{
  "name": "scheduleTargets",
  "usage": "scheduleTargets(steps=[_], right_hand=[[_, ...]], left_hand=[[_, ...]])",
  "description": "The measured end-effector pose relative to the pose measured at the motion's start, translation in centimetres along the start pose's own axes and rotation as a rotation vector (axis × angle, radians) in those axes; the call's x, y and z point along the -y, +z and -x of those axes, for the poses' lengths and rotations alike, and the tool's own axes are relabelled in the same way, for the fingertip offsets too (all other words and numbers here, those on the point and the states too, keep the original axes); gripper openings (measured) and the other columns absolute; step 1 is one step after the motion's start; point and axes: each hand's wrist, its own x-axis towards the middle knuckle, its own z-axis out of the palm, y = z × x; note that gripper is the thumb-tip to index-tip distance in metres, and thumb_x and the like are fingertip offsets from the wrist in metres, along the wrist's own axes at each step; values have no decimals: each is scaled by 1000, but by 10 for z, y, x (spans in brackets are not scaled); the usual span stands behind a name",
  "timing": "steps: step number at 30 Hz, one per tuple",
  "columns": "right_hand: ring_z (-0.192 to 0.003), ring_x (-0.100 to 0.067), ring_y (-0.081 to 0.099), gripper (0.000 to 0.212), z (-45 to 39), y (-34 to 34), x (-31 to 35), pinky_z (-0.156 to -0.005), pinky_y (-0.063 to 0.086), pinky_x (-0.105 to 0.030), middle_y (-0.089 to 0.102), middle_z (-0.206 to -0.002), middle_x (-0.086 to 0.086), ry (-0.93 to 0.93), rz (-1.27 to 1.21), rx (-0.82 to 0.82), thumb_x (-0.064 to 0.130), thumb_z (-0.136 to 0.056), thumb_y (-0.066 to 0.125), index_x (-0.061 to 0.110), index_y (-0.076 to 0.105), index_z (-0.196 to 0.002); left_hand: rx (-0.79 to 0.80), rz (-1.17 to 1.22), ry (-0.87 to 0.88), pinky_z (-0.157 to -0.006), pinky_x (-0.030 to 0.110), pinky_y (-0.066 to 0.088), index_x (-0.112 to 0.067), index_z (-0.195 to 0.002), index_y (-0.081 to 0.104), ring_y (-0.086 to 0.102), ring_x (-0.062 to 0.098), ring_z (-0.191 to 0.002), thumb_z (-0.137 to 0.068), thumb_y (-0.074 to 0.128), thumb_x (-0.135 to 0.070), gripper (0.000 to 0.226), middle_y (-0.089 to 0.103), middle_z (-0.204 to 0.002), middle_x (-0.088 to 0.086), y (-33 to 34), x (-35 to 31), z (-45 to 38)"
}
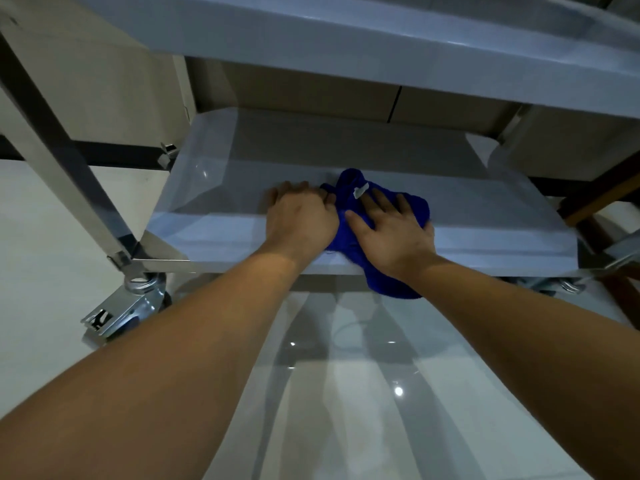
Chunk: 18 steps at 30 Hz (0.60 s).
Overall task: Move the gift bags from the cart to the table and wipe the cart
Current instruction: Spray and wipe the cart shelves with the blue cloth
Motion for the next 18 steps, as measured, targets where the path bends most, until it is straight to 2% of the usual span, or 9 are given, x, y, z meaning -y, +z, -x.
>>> scheduleTargets(steps=[3, 6, 9, 11, 14, 16, 18], right_hand=[[-155, -21, 2, 61, -30, -3, -4, -117, 8, -67, 8, -167, 18, 6, 21, 40, 65, -98, 17, 46, 13, -156], [-155, -19, -4, 65, -61, -4, -13, -119, 5, -64, 2, -167, 18, 5, 42, 39, 68, -98, 17, 44, 7, -158], [-154, -21, 5, 71, -99, -3, -20, -118, 12, -63, 9, -167, 16, -48, 44, -6, 73, -93, 15, 43, 15, -157], [-153, -24, 13, 76, -129, -5, -23, -118, 15, -60, 14, -167, 13, -68, 1, -30, 73, -88, 12, 40, 20, -156], [-152, -28, 14, 64, -176, -9, -28, -121, 10, -55, 16, -167, 5, -117, 35, 5, 60, -100, 18, 33, 23, -157], [-152, -29, 15, 66, -205, -12, -30, -122, 8, -53, 16, -167, -1, -186, 82, 7, 61, -100, 15, 30, 24, -158], [-151, -30, 18, 66, -227, -16, -27, -124, 9, -50, 18, -167, -4, -147, 12, 4, 60, -102, 14, 27, 23, -159]], left_hand=[[-49, 34, 17, -106, 43, 32, -17, -117, 66, 52, 32, -112, -105, 31, -40, 43, 67, -113, 9, 12, -8, -3], [-64, -41, 18, -111, 50, 30, -17, -144, 47, 49, 37, -124, -97, 20, -51, 63, 63, -129, 10, 29, -16, 3], [-107, -143, 28, -110, 54, 32, -10, -151, 39, 47, 42, -128, -93, 27, -52, 72, 59, -136, 15, 38, -14, 3], [-124, -194, 48, -108, 55, 34, -7, -145, 46, 49, 42, -125, -91, 33, -49, 70, 61, -132, 18, 39, -12, 4], [-110, -240, 64, -107, 55, 35, -9, -126, 62, 48, 41, -125, -92, 32, -49, 60, 61, -128, 17, 38, -12, 7], [-117, -203, 61, -109, 55, 35, -10, -123, 64, 47, 40, -127, -92, 32, -49, 59, 61, -130, 16, 37, -13, 8], [-138, -180, 52, -109, 53, 34, -12, -120, 64, 48, 38, -127, -91, 31, -50, 58, 61, -128, 14, 37, -15, 8]])
